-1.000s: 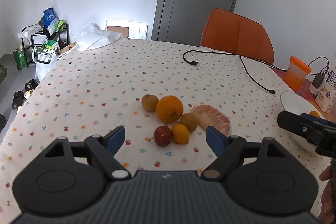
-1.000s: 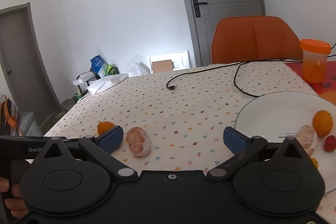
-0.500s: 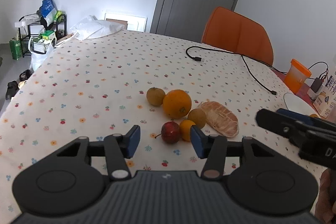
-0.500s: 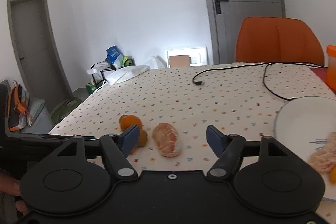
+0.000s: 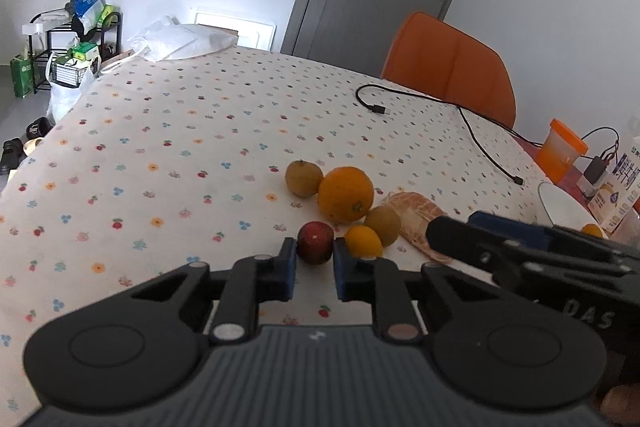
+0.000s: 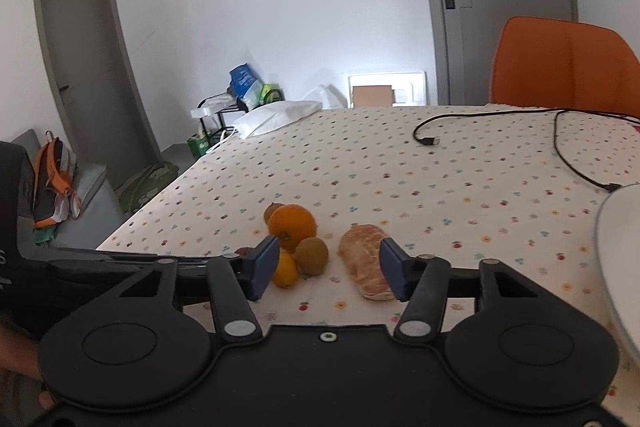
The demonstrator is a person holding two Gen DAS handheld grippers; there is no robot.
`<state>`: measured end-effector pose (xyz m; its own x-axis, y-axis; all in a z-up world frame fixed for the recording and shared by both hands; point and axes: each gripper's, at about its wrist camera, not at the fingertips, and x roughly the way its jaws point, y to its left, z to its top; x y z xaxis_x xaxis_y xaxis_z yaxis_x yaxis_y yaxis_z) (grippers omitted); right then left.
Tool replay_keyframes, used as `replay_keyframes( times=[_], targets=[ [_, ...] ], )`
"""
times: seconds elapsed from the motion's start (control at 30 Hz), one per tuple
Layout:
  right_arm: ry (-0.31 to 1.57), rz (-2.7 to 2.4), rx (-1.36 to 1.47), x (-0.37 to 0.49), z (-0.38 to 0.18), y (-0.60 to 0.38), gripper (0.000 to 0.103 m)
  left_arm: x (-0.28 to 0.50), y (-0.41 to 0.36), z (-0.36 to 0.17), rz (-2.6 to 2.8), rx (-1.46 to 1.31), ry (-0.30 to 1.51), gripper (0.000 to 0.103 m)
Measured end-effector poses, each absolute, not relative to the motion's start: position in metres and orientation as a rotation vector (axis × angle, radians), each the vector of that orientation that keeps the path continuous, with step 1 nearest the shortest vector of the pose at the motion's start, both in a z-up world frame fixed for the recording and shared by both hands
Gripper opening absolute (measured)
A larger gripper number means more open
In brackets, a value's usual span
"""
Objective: Organize fruits
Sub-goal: 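Grasp a small brown fruit with the right tool while the left grasps a red plum, then carry the brown fruit and plum over the white plate and open both tools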
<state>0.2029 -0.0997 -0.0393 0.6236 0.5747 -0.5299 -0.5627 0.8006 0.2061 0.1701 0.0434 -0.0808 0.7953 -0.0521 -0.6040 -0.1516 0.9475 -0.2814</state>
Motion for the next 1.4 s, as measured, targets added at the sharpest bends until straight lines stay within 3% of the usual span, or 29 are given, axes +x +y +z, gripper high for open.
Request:
replay_keyframes(
  times=[0.07,0.57,0.8,0.83,1.4],
  targets=[
    [0.627,0.661,0.017,0.205,-0.042,-0.096,0.047,0.169,0.047,-0.079,0.062,-0.326,0.649,0.017],
    [0.659,0.684,0.032,0.218,-0.050,-0.079,0.035,0.164,0.066,-0.075,0.101,-0.341,0.635,0.017],
    [0.692,0.681,0.019,0.229,-0.057,-0.068,0.023,0.164,0.068,-0.073,0.102,-0.342,0.630,0.017],
    [0.696,0.679,0.024,0.230,-0.057,-0.069,0.017,0.164,0.067,-0.072,0.101,-0.340,0.631,0.017],
    [0.588,0.621,0.072,0.214,-0.025,-0.127,0.017,0.171,0.017,-0.048,0.037,-0.270,0.596,0.017]
  ],
)
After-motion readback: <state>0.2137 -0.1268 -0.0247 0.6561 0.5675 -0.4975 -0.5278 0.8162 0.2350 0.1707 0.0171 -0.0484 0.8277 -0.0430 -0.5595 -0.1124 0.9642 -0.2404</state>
